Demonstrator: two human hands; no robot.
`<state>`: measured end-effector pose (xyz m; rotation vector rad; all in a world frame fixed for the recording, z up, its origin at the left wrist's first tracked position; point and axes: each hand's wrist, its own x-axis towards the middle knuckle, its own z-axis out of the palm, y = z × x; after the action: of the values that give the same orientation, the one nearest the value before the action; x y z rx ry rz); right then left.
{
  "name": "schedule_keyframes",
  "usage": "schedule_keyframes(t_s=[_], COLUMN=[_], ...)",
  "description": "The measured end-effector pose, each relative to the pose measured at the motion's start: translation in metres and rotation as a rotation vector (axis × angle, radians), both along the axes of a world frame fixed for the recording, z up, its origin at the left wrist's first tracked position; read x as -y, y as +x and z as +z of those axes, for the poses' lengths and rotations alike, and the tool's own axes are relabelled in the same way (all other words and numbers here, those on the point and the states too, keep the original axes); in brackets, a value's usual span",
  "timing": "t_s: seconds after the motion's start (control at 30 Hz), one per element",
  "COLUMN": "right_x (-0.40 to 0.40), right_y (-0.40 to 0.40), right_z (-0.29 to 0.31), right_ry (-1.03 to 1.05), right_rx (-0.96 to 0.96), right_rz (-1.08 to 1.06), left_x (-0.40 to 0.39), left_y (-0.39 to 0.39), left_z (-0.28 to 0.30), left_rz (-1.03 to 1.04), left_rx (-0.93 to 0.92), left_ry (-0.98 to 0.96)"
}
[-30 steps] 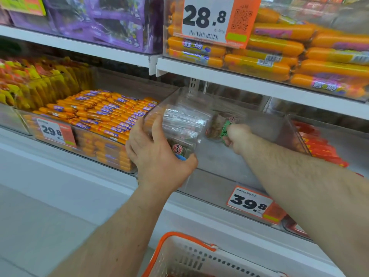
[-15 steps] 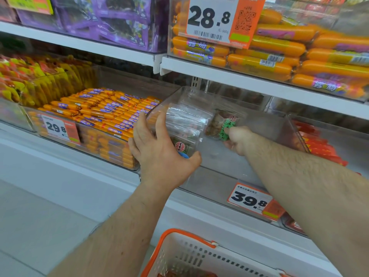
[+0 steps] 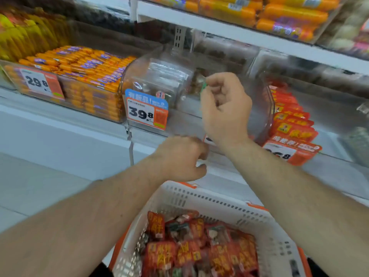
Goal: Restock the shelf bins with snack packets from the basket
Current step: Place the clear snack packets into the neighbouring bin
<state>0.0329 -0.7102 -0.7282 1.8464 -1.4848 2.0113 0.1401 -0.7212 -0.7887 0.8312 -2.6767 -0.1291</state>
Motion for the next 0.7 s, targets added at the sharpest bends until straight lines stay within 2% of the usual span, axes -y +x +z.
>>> schedule_keyframes(t_s=[0.1,0.17,0.23,0.33,0.43,0.57,0.63,0.7], right_x=[-0.033,-0.053,-0.073,-0.097,-0.117,-0.141,-0.153,-0.165], right_y=[-0.007,-0.019,-0.032,-0.040,-0.038,-0.029,-0.015,-0.001], right_z=[-0.054,-0.096,-0.139,-0.203,-0.259,-0.291,-0.297,-0.297], right_ry=[0.154,0.402,0.722,1.236,1.657,1.805,1.801,1.837], right_rx=[0.049,0.104,0.067,-0.029,0.069,0.328,0.602,0.755], right_rz=[0.003,-0.010,-0.047,-0.129,-0.126,-0.202,-0.283,-0.279], left_x=[-0.009,-0.016,-0.022,-0.025,-0.020,-0.017,-0.019,-0.020], left_y=[0.003,0.004,0.002,0.000,-0.001,-0.004,-0.006,-0.007], left_z=[-0.029,-0.041,-0.049,-0.047,-0.045,-0.046,-0.046,-0.048], left_rz=[-0.046,-0.032,-0.023,-0.004,0.010,0.012,-0.006,-0.021], left_rx=[0.475,0.653,0.767,0.830,0.782,0.751,0.752,0.760], left_ry=[0.300,0.451,0.497,0.549,0.548,0.550,0.556,0.550])
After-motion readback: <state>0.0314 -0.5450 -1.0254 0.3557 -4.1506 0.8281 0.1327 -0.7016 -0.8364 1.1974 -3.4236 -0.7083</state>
